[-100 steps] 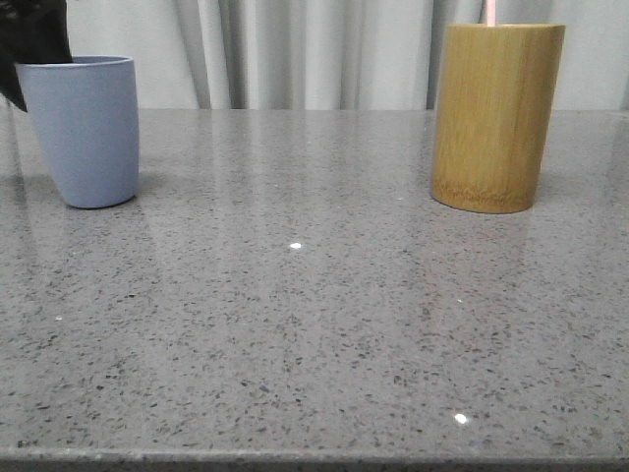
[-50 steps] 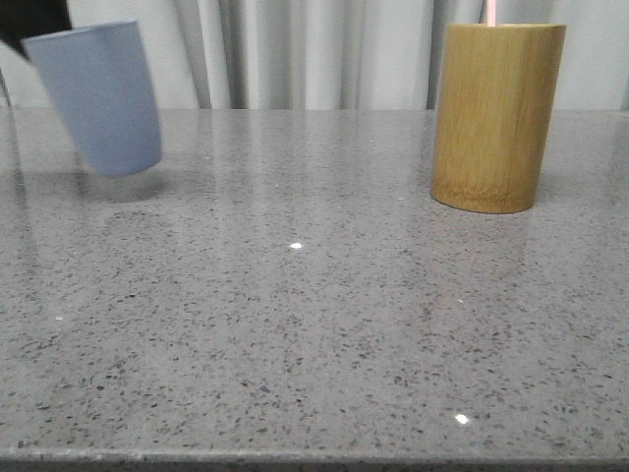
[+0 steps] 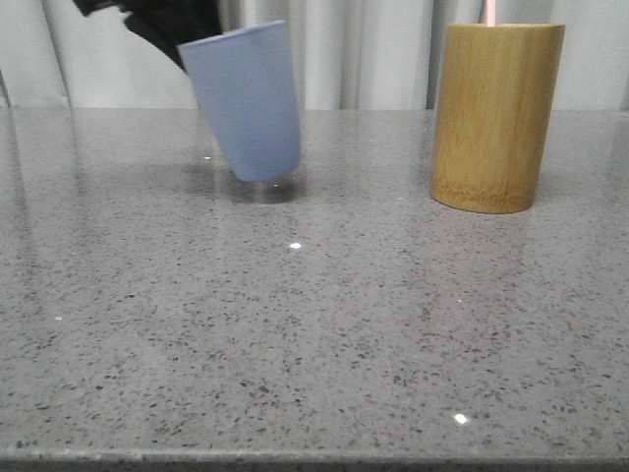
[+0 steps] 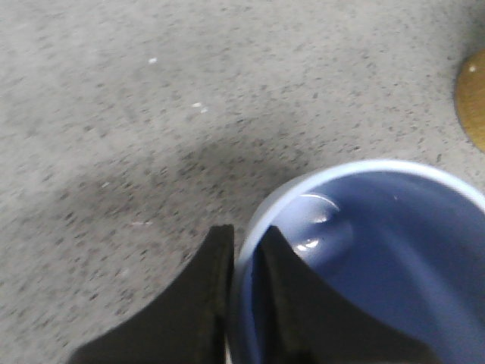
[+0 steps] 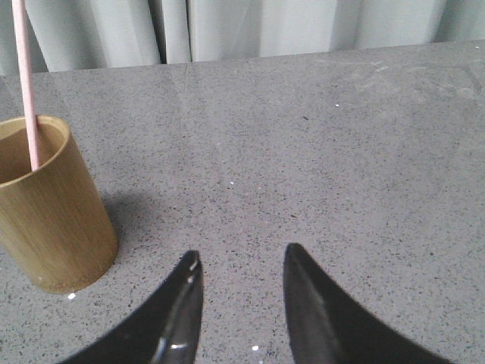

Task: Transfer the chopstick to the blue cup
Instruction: 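Slide the blue cup toward the bamboo cup with the left gripper, then release the blue cup and lift the left gripper away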

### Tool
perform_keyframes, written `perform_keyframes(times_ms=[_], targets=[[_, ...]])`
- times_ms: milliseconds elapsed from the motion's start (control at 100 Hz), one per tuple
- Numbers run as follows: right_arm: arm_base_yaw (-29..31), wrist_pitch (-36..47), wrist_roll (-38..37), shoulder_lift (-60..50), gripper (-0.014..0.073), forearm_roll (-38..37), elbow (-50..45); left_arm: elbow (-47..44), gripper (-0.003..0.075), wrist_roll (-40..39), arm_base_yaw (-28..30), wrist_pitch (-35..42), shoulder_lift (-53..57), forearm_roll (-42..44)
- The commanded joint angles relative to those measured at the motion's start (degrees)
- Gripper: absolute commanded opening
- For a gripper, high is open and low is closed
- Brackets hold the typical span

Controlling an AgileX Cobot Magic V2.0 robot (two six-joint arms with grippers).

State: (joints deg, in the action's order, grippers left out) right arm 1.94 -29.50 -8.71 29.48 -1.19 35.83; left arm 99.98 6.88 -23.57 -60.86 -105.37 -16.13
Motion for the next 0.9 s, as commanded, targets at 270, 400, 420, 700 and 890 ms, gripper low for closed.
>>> perform_keyframes(times_ms=[270, 400, 420, 700, 890], targets=[[0.23, 4.18, 0.28, 0.69, 0.0286, -0.27, 2.09, 4.05, -0.0018, -0.62, -1.88, 1.84, -0.18, -4.96], [0.23, 4.18, 0.28, 0.69, 0.0286, -0.27, 2.09, 4.05, 0.0000, -0.62, -1.88, 1.84, -0.54, -4.96], [0.23, 4.18, 0.28, 0.69, 0.0286, -0.27, 2.09, 4.05, 0.0014, -0.62, -1.88, 1.84, -0.54, -4.96], [0.23, 4.18, 0.28, 0.69, 0.0286, -0.27, 2.09, 4.05, 0.0321, -0.62, -1.88, 1.84, -0.54, -5.38], [0.23, 4.18, 0.28, 0.69, 0.0286, -0.27, 2.09, 4.17, 0.0390, -0.62, -1.88, 2.18, -0.42, -6.93]])
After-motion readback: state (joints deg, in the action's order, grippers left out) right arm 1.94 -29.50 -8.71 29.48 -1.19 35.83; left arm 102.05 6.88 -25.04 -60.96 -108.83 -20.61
